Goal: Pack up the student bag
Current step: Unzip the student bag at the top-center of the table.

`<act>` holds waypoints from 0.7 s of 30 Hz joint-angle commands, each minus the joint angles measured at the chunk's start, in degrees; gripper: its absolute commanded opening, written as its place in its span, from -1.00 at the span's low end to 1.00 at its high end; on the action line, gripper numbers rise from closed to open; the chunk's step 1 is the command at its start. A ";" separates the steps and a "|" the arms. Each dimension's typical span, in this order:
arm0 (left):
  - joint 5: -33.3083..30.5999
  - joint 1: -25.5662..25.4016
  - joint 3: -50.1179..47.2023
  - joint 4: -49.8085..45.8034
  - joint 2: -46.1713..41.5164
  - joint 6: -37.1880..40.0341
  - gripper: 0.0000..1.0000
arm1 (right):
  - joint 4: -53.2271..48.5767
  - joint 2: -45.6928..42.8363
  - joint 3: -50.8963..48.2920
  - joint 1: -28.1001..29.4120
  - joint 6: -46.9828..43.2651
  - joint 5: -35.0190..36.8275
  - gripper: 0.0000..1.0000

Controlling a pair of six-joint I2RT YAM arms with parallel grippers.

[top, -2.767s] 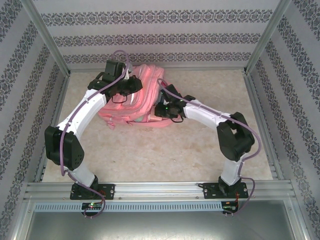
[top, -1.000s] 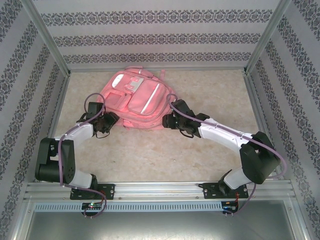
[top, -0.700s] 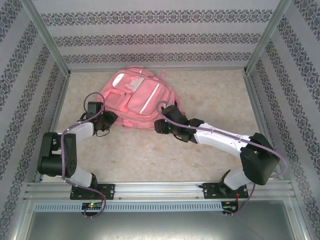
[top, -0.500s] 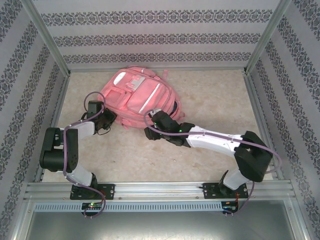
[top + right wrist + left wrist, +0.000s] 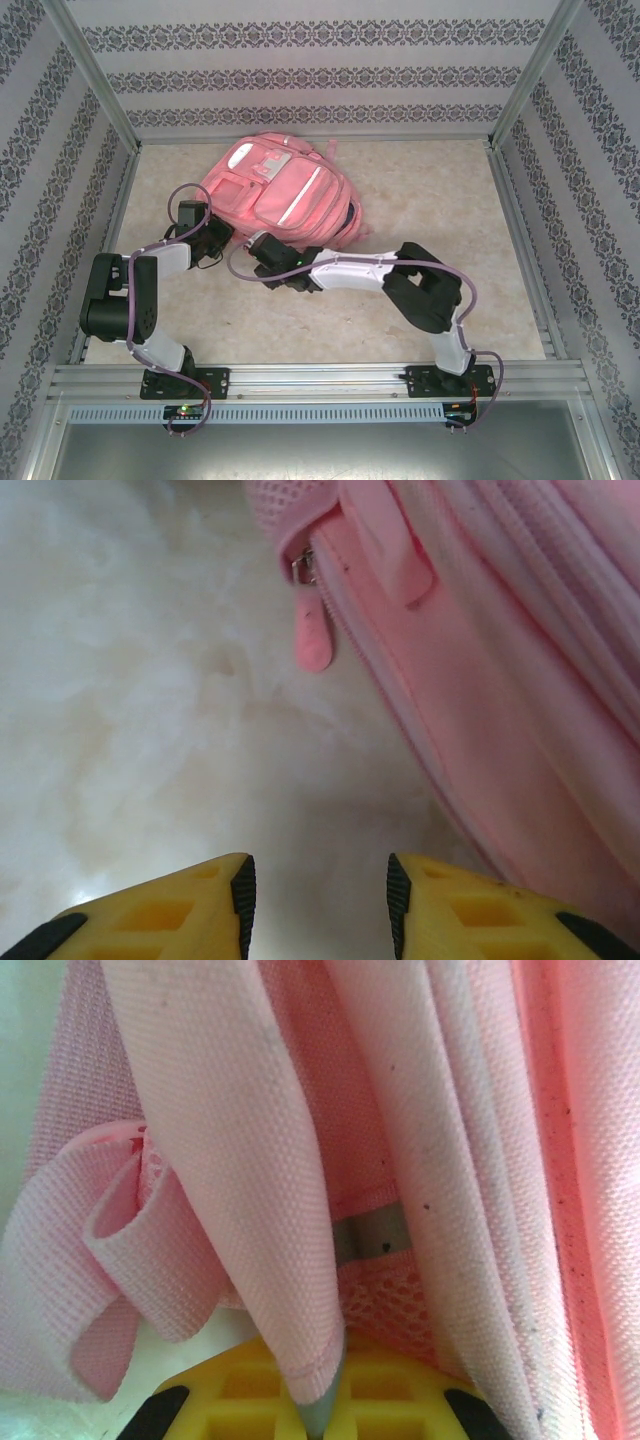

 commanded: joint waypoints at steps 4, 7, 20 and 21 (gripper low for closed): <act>0.34 -1.40 -0.35 2.14 -0.48 -1.16 -0.93 | 0.70 7.56 7.82 0.01 -2.18 4.74 -0.16; 0.50 -1.49 -0.22 1.50 -0.96 -1.29 -0.94 | 0.90 10.75 11.43 0.18 -2.44 5.31 -0.16; 1.51 -1.49 -0.88 -1.21 -4.17 -1.24 -0.93 | -2.56 21.92 23.25 -0.37 0.02 10.45 -0.16; 1.52 -1.49 -1.08 -1.47 -4.46 -1.13 -0.93 | -3.20 22.53 24.03 -0.62 0.81 10.41 -0.19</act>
